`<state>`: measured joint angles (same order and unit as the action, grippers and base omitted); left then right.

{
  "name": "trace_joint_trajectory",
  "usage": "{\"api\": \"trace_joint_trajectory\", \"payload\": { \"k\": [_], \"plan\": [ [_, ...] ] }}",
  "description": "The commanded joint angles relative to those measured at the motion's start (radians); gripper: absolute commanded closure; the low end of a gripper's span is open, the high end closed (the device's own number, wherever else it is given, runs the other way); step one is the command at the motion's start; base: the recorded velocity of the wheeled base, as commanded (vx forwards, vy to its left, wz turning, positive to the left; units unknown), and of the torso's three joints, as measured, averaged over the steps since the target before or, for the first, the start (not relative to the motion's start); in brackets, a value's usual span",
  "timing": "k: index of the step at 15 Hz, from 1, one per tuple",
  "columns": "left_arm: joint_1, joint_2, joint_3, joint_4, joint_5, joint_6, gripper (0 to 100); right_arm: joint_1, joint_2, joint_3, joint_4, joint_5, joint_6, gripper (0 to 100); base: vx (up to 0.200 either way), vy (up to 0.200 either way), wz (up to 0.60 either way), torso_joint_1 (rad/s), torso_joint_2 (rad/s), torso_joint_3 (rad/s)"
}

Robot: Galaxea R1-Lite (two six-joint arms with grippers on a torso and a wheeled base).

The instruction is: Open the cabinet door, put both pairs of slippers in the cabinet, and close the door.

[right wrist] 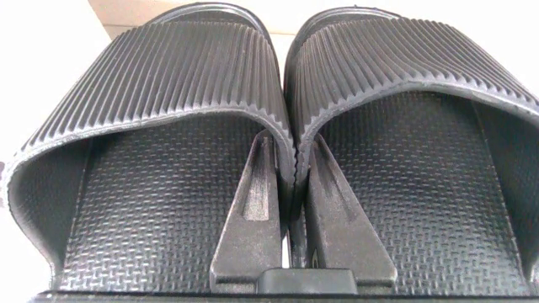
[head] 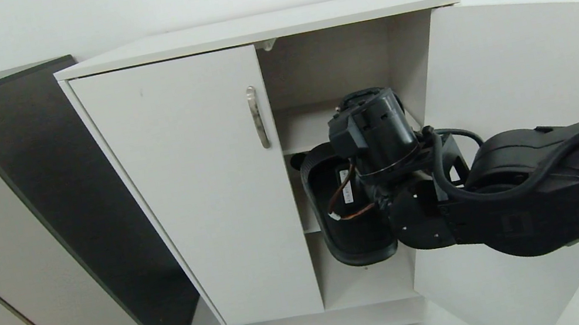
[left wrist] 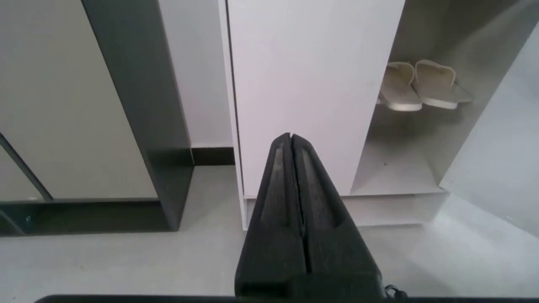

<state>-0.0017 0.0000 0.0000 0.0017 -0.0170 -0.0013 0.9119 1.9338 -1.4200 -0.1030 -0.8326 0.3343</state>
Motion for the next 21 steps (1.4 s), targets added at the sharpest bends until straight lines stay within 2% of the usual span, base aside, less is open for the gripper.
{"api": "trace_joint_trajectory", "payload": {
  "k": [1,12,21],
  "plan": [
    [0.000,0.000,0.000,0.000,0.000,0.000,100,0.001,-0.001,-0.005,-0.001,0.000,-0.009,100,0.200,0.000,0.00,-0.002,0.00,0.002],
    [0.000,0.000,0.000,0.000,0.000,-0.002,100,-0.031,0.028,-0.027,-0.032,0.000,-0.014,100,0.200,0.000,0.00,0.001,0.00,0.003],
    [0.000,0.000,0.000,0.000,0.000,-0.003,100,-0.038,0.086,-0.045,-0.072,0.003,-0.024,100,0.000,0.000,0.00,0.000,0.00,0.000]
  ]
}}
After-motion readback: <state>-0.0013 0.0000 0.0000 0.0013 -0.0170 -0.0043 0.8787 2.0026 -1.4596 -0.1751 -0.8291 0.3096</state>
